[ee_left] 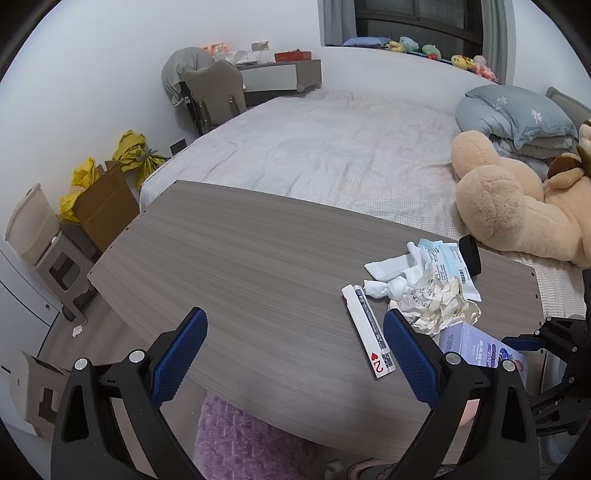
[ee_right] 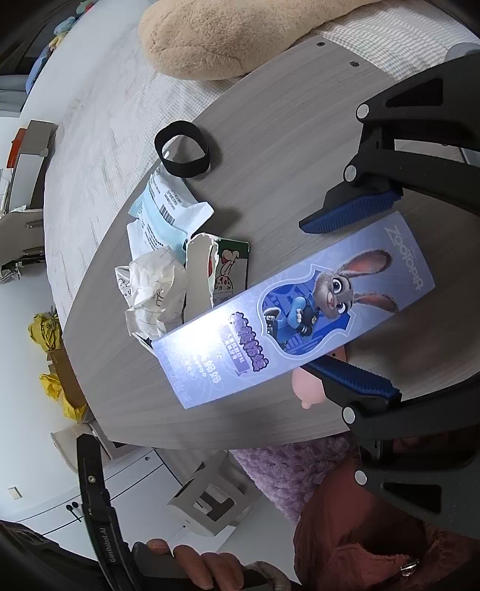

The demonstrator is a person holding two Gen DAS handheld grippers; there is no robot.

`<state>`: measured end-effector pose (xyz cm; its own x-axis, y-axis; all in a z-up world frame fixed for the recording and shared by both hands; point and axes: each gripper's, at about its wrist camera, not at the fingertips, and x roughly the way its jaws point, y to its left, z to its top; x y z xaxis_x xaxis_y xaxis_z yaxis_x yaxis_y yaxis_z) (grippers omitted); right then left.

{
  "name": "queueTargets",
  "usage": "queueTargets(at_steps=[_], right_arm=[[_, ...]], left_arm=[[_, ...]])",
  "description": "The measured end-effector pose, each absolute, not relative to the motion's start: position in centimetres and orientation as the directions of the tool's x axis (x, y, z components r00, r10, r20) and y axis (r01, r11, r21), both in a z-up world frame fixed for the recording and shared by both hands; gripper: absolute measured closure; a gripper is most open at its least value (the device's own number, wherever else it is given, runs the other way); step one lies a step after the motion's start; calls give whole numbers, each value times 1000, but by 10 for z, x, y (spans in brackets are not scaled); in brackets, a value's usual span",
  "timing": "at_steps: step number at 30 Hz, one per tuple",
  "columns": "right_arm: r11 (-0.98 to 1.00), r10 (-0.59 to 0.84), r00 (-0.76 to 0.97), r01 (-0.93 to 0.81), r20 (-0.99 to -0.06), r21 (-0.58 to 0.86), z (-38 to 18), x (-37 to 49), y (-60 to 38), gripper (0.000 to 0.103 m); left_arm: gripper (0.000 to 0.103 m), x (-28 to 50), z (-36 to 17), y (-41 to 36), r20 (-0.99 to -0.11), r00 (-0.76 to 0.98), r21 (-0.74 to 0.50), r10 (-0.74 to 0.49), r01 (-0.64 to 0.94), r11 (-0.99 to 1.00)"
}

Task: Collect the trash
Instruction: 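Move both tools back to the table and grasp the blue Zootopia box with the right tool, then lift the blue box with the right tool while the left tool grasps the pink pig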

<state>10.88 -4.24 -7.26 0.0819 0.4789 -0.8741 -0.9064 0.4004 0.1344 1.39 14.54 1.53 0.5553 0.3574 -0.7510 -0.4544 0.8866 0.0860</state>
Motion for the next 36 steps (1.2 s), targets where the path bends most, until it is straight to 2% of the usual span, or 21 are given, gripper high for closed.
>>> queueTargets(at_steps=[7, 11, 28, 36], right_arm=[[415, 487, 66, -895, -871, 164, -71, 105, -47, 54], [456, 497, 90, -873, -863, 172, -65, 102, -53, 58], [662, 513, 240, -722, -824, 201, -35, 58, -84, 60], [794, 466, 340, -568, -817, 217, -33, 47, -116, 61]], left_arm=[[9, 13, 11, 145, -757, 557, 75, 342, -446, 892], [9, 11, 10, 143, -758, 564, 66, 328, -434, 899], [9, -1, 2, 131, -754, 613, 17, 236, -341, 940], [9, -1, -9, 104, -755, 640, -1, 143, -219, 976]])
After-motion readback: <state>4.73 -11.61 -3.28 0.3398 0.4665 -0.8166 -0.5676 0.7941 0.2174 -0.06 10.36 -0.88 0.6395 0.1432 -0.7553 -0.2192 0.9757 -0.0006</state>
